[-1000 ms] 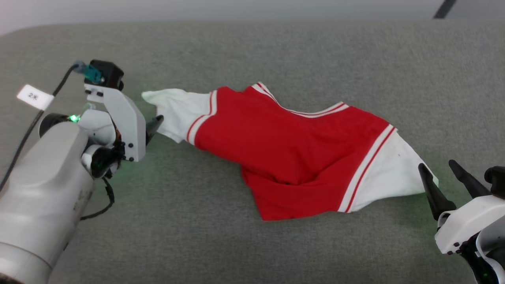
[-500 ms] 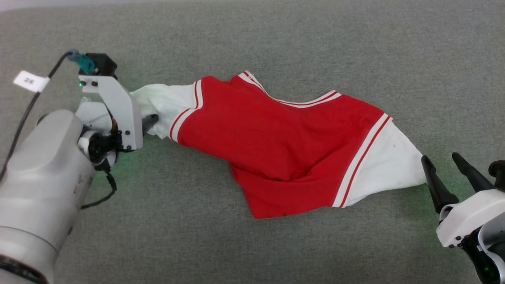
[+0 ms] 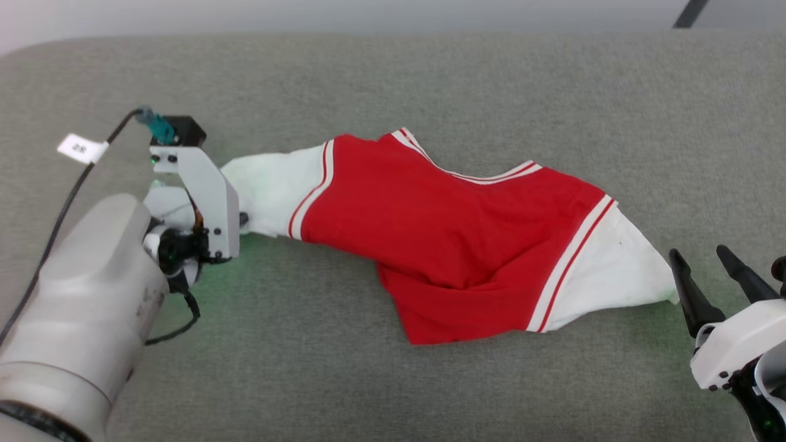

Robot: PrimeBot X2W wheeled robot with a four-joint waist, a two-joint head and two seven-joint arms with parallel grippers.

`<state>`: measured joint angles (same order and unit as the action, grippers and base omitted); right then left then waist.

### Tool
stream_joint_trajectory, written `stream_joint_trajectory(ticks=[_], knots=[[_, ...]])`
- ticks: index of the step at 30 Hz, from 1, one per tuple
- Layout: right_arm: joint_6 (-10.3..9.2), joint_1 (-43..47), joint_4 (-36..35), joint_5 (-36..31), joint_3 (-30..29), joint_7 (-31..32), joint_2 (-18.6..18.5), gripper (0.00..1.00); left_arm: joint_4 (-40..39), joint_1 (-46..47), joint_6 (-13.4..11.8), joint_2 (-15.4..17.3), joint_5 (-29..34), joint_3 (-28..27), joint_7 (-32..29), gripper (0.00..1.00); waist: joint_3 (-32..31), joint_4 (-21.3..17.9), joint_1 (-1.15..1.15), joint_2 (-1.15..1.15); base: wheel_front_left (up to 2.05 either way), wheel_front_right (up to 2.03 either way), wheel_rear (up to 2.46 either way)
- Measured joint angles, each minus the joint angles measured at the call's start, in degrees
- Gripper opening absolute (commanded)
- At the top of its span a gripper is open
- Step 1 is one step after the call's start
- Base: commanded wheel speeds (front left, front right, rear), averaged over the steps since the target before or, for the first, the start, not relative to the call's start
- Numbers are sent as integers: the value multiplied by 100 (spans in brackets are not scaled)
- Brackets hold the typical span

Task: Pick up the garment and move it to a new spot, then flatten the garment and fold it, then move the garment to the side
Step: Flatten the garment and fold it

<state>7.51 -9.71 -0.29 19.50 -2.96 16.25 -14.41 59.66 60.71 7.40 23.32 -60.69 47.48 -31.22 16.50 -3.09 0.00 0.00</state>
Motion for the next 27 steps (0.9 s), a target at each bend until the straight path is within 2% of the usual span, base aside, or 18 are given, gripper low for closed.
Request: stream_joint_trajectory(ticks=[9, 22, 23, 25, 26, 27], knots=[[0, 230, 24, -87, -119, 100, 94, 100, -238, -519, -1, 82, -92, 63, -55, 0, -409, 341, 0, 0, 0, 0, 0], [0, 456, -168, -188, -225, 344, 236, 100, -1350, -1597, -325, 467, -288, 68, -110, 0, -896, 775, 0, 0, 0, 0, 0], [0, 469, -183, -186, -224, 348, 229, 100, -1446, -1639, -363, 506, -294, 48, -70, 21, -910, 787, 0, 0, 0, 0, 0], [0, 492, -205, -155, -215, 386, 193, 100, -1652, -1673, -394, 626, -259, 76, -77, 47, -922, 787, 0, 0, 0, 0, 0], [0, 495, -211, -141, -207, 402, 176, 100, -1783, -1672, -391, 706, -211, 90, -58, 81, -921, 776, 0, 0, 0, 0, 0], [0, 495, -222, -136, -198, 422, 166, 100, -1874, -1666, -399, 769, -209, 73, -65, 100, -919, 765, 0, 0, 0, 0, 0]])
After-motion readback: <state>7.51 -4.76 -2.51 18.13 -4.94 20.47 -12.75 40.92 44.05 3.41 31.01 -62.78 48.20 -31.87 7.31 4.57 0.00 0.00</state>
